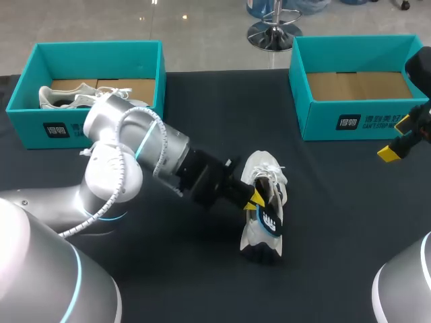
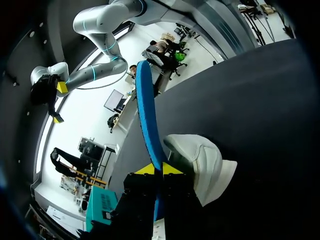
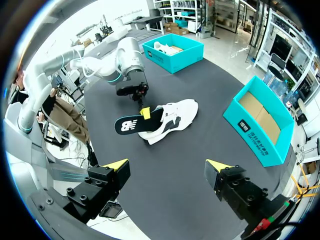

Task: Take the shoe out of the shoebox, open the shoe tongue, remove and reinsert the insole, then place the shoe into the shoebox

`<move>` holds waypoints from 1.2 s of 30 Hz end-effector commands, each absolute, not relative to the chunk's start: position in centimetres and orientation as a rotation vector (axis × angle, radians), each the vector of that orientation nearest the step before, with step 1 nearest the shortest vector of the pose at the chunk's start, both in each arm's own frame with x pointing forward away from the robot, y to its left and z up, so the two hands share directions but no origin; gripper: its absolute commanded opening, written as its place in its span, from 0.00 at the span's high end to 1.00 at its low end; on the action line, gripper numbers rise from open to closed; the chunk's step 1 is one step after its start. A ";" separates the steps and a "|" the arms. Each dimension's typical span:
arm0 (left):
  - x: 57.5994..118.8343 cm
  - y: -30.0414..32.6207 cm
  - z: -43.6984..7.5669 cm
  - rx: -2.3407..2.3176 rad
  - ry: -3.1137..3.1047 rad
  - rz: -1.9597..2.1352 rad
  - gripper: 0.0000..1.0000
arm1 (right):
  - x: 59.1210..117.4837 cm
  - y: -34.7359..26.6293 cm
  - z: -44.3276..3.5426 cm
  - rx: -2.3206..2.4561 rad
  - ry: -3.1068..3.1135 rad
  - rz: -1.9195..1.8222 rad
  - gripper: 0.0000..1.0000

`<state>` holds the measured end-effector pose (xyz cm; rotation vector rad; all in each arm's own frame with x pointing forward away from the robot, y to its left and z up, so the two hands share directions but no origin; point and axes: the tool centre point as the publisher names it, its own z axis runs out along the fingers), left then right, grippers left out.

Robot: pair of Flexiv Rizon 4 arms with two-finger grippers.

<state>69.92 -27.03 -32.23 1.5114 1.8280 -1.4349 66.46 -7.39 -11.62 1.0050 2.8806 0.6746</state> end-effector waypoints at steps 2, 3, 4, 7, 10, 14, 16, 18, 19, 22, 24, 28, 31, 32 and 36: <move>70.1 -26.6 -32.4 1.512 1.834 -1.435 1.00 | 66.8 -7.3 -11.6 1.006 2.887 0.669 0.00; 70.1 -26.6 -32.5 1.516 1.835 -1.432 1.00 | 66.8 -7.3 -11.6 1.006 2.887 0.669 0.00; 70.2 -26.6 -32.6 1.518 1.835 -1.430 1.00 | 66.8 -7.3 -11.6 1.006 2.887 0.669 0.00; 70.6 -26.6 -32.7 1.523 1.837 -1.420 1.00 | 66.8 -7.3 -11.6 1.006 2.887 0.669 0.00; 70.9 -26.8 -32.9 1.536 1.833 -1.401 1.00 | 66.8 -7.3 -11.6 1.006 2.887 0.669 0.00; 71.4 -27.2 -33.7 1.552 1.836 -1.371 1.00 | 66.8 -7.3 -11.6 1.006 2.887 0.669 0.00; 71.6 -27.2 -34.1 1.560 1.843 -1.357 1.00 | 66.8 -7.3 -11.6 1.006 2.887 0.669 0.00; 71.7 -27.1 -34.3 1.566 1.848 -1.345 1.00 | 66.8 -7.3 -11.6 1.006 2.887 0.669 0.00; 71.8 -27.1 -34.4 1.565 1.851 -1.342 1.00 | 66.8 -7.3 -11.6 1.006 2.887 0.669 0.00; 71.8 -26.8 -34.3 1.566 1.853 -1.339 1.00 | 66.8 -7.3 -11.6 1.006 2.887 0.669 0.00; 71.9 -26.7 -34.1 1.568 1.850 -1.339 0.93 | 66.8 -7.3 -11.6 1.006 2.887 0.669 0.00; 71.9 -26.5 -33.7 1.564 1.844 -1.345 0.62 | 66.8 -7.3 -11.6 1.006 2.887 0.669 0.00; 71.7 -26.5 -33.3 1.562 1.838 -1.351 0.53 | 66.8 -7.3 -11.6 1.006 2.887 0.669 0.00; 71.7 -26.5 -33.2 1.562 1.833 -1.354 0.53 | 66.8 -7.3 -11.6 1.006 2.887 0.669 0.00; 71.4 -26.7 -32.6 1.560 1.820 -1.370 0.54 | 66.8 -7.3 -11.6 1.006 2.887 0.669 0.00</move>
